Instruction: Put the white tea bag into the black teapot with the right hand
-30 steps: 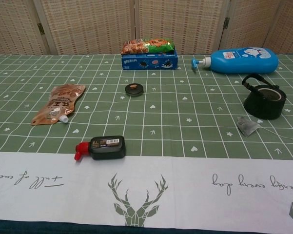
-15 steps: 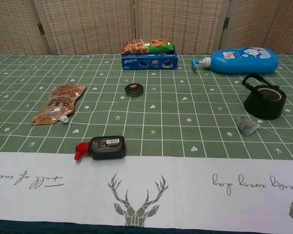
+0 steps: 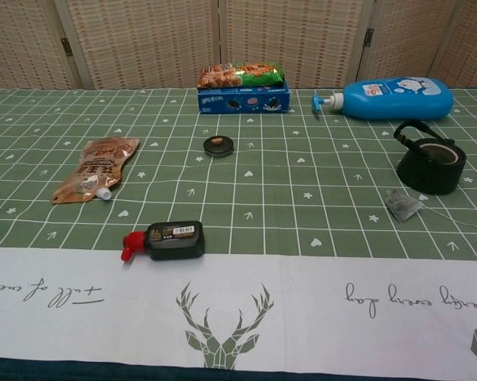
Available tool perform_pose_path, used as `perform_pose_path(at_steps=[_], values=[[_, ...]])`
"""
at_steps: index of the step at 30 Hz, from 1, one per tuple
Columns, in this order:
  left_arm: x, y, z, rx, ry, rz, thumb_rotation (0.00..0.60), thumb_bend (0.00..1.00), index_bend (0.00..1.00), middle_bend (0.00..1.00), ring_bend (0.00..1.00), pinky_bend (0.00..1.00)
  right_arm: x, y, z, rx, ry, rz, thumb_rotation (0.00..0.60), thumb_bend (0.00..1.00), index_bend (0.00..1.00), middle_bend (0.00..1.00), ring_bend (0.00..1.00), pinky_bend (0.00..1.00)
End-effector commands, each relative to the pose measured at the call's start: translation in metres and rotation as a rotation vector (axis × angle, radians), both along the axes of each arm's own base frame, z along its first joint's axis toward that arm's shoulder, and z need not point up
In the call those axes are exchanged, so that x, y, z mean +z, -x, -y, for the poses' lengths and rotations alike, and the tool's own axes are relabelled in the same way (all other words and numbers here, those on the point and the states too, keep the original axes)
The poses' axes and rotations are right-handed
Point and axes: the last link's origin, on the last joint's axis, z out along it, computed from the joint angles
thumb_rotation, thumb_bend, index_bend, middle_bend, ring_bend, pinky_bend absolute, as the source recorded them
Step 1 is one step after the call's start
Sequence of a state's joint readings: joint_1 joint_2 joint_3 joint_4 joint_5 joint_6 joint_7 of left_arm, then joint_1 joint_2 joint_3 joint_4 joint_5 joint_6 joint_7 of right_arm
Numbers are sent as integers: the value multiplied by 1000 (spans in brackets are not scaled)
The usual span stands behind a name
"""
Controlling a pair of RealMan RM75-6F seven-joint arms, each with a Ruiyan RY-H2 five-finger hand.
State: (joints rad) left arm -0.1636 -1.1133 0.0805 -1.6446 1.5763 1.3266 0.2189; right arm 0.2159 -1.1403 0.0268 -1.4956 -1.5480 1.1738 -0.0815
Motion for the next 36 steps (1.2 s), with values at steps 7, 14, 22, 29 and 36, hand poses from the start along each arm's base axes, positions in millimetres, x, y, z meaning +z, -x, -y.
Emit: perform_pose_path(at_steps=[7,14,22,29,36], values=[[1,-1,1,-7,2,10,600,193,34,119,141,78,-19,18,15,-70,-12,-21,600,290,412,0,0,0],[2,0,0,-10,-1,8,600,194,23,119,149,64,-35,24,26,-125,-12,-37,600,290,437,0,0,0],[4,-4,3,-39,1,33,600,193,32,120,153,64,-51,22,37,-143,-31,-47,600,290,465,0,0,0],[6,-1,2,-26,2,37,600,194,23,122,154,63,-59,21,46,-157,-41,-45,600,290,477,0,0,0],[7,-1,1,-27,3,43,600,193,9,124,152,64,-64,22,50,-169,-59,-44,600,290,486,0,0,0]])
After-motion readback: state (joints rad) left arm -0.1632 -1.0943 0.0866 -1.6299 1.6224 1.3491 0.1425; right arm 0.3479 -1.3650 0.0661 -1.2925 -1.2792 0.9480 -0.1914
